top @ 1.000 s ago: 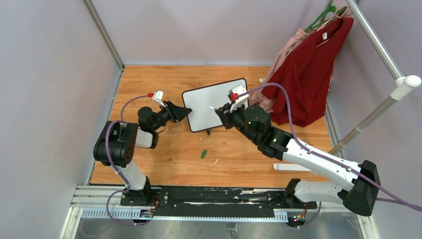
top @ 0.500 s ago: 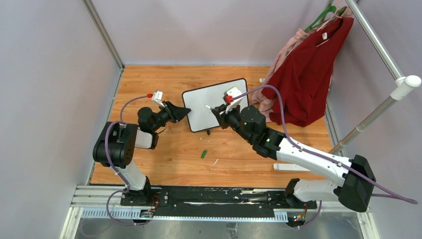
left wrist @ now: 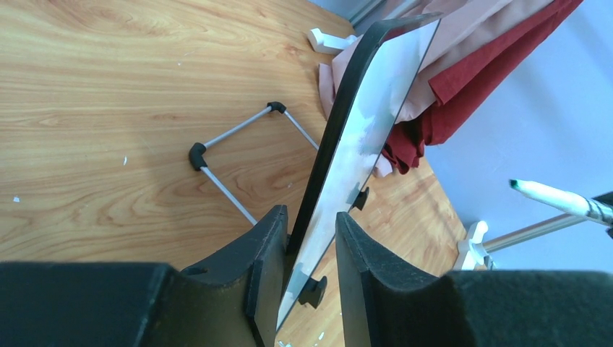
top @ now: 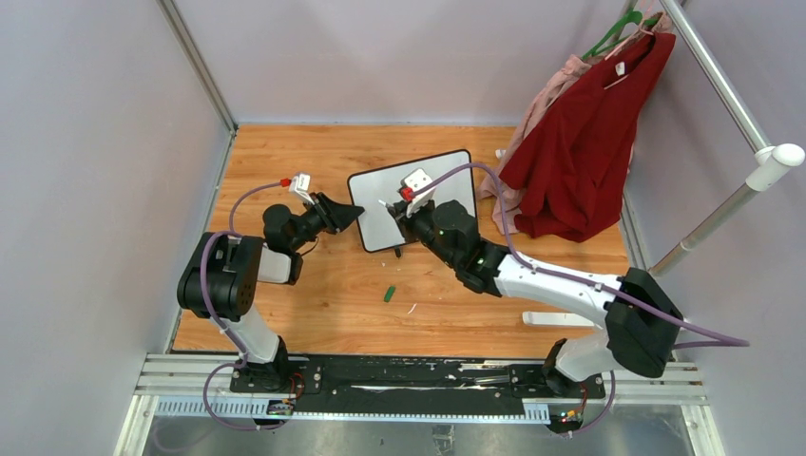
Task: Write a sentence on the whiteboard
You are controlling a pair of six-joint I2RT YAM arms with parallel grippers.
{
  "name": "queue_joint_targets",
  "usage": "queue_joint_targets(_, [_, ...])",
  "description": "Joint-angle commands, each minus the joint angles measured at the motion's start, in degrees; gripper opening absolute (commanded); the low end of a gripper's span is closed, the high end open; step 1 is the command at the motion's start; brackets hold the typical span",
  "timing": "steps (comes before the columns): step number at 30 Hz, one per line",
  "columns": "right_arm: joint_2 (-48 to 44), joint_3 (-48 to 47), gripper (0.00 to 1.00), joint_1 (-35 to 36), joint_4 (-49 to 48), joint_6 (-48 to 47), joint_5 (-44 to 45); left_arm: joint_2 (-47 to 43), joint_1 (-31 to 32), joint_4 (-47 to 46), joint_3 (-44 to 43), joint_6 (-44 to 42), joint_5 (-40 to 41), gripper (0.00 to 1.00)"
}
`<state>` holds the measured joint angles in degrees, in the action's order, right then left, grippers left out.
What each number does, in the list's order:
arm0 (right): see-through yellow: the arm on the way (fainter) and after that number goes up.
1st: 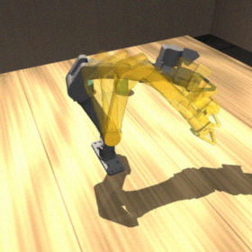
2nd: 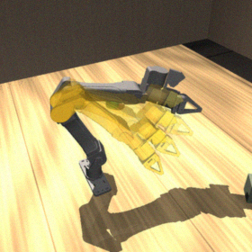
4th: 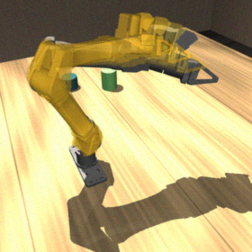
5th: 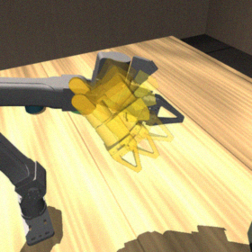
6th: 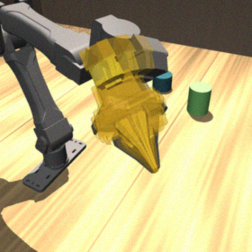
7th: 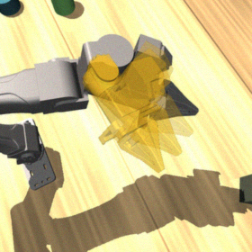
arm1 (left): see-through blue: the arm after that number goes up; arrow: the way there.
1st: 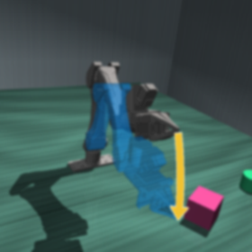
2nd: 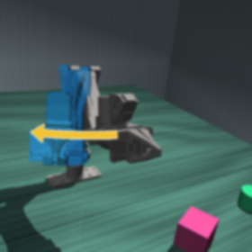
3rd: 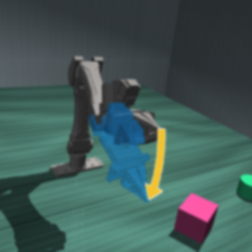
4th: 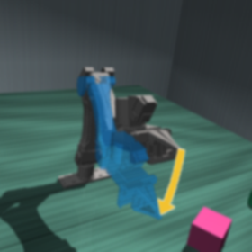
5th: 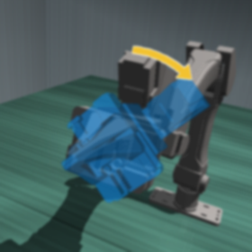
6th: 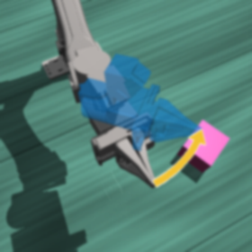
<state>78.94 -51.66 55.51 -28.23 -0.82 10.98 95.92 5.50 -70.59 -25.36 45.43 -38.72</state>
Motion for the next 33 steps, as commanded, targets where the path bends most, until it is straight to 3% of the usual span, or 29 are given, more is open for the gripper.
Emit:
queue_joint_targets(1, [2.7, -3.2, 0.0, 0.3, -4.7, -3.6, 3.8, -1.4, 0.4, -0.9, 0.5, -1.5, 0.4, 0.35])
queue_joint_targets(8, [5.8, -3.1, 0.0, 0.4, -10.1, -3.9, 9.9, -1.1, 0.4, -0.8, 0.4, -1.7, 0.6, 0.35])
queue_joint_targets(19, [6.3, -1.8, 0.0, 0.4, -11.6, -6.9, 3.5, -1.1, 0.4, -0.8, 0.3, -1.8, 0.7, 0.34])
queue_joint_targets(33, [8.9, -2.1, 0.0, 0.3, -12.7, -5.1, 4.0, -0.8, 0.3, -1.0, 0.3, -1.6, 0.9, 0.34])
